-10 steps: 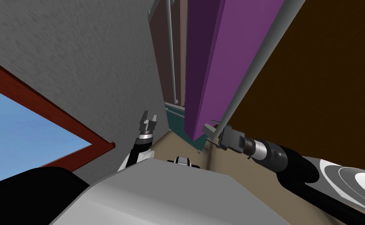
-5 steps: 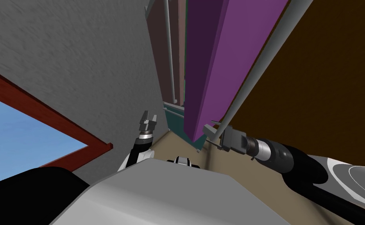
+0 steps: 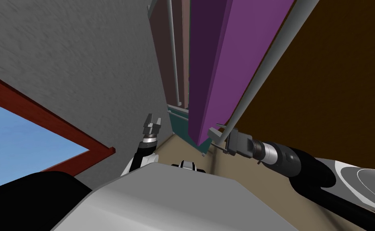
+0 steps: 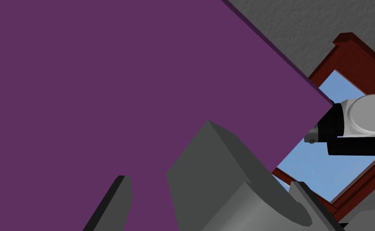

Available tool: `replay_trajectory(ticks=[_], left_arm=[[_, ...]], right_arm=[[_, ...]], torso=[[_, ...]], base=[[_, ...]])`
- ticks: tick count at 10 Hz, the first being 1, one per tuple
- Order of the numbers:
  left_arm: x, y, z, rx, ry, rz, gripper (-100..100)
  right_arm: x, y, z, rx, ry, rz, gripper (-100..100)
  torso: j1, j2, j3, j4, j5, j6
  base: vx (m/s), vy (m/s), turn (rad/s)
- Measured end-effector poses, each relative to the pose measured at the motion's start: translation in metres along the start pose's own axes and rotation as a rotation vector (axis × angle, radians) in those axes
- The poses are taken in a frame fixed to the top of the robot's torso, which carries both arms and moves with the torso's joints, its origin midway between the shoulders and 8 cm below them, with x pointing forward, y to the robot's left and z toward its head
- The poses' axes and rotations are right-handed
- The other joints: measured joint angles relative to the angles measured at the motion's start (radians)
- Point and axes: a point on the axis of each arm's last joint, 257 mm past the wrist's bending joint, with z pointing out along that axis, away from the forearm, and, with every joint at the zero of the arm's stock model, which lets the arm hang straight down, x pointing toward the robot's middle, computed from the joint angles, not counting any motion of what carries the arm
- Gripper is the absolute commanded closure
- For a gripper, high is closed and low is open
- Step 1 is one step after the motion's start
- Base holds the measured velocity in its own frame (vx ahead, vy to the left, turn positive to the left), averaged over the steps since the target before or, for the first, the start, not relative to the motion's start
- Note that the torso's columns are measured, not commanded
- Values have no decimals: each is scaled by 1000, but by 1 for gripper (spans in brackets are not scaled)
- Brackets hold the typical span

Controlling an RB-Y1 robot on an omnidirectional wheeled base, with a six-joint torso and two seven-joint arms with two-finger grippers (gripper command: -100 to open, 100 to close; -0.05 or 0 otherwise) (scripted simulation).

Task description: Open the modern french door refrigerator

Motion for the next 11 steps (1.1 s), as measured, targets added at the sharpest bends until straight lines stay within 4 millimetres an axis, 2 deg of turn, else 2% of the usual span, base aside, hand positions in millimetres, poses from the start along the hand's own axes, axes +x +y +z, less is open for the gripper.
replay_trajectory(ticks=[5, 7, 9, 10, 11], left_arm=[[0, 0, 0, 0, 0, 0, 0], [0, 0, 0, 0, 0, 0, 0], [0, 0, 0, 0, 0, 0, 0], [0, 0, 0, 0, 0, 0, 0], [0, 0, 0, 0, 0, 0, 0]], right_arm=[[-4, -1, 0, 4, -7, -6, -100], [-16, -19, -2, 45, -25, -26, -100], [-30, -25, -2, 48, -43, -24, -100], [-31, -25, -2, 46, -45, -22, 0], [-31, -24, -1, 45, -45, -23, 0]], torso=[[-1, -2, 3, -5, -3, 1], [-14, -12, 10, -21, -16, 5], [-20, -11, 12, -22, -20, 5], [-18, -11, 13, -22, -20, 5], [-17, -11, 13, -22, -19, 6]], base=[[5, -3, 4], [17, -17, -46], [9, -27, -39], [0, 0, 0], [0, 0, 0]])
